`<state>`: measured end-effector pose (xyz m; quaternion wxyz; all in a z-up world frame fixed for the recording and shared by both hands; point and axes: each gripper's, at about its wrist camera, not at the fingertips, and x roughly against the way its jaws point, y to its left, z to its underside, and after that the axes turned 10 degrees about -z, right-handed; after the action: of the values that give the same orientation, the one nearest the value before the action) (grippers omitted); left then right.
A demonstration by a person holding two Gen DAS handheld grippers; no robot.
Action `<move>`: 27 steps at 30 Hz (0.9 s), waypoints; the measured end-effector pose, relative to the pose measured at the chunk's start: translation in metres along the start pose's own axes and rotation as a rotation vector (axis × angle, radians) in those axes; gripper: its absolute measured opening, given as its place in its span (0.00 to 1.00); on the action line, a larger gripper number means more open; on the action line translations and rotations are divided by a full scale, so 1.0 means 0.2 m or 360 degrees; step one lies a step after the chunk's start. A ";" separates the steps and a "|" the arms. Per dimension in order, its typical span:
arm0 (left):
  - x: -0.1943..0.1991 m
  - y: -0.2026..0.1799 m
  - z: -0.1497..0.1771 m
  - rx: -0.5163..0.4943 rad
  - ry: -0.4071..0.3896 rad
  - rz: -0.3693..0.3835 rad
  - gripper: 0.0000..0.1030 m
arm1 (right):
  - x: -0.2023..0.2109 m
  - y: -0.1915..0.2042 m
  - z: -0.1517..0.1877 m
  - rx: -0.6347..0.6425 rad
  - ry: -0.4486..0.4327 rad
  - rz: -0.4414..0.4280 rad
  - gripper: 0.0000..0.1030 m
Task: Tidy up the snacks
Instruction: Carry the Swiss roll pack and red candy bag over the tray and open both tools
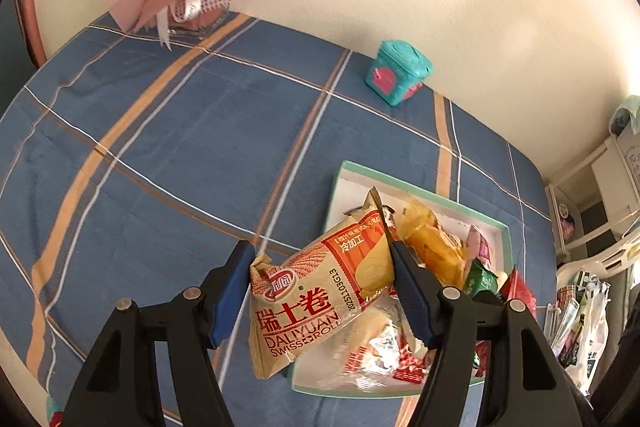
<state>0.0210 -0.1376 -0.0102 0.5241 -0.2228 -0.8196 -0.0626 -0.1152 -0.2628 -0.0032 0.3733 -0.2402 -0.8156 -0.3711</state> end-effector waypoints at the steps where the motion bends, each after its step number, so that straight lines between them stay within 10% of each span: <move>1: 0.00 -0.01 0.00 -0.0006 0.0006 0.0006 0.68 | 0.00 -0.03 -0.01 -0.0019 -0.0003 0.0011 0.67; 27: -0.08 -0.49 0.16 -0.0439 0.0051 0.0045 0.68 | 0.04 -0.60 -0.09 -0.0247 -0.0053 0.0253 0.68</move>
<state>-0.0418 -0.2186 -0.0254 0.5024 -0.3032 -0.7915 -0.1709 -0.1920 -0.3480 -0.0403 0.3684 -0.3385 -0.7688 -0.3983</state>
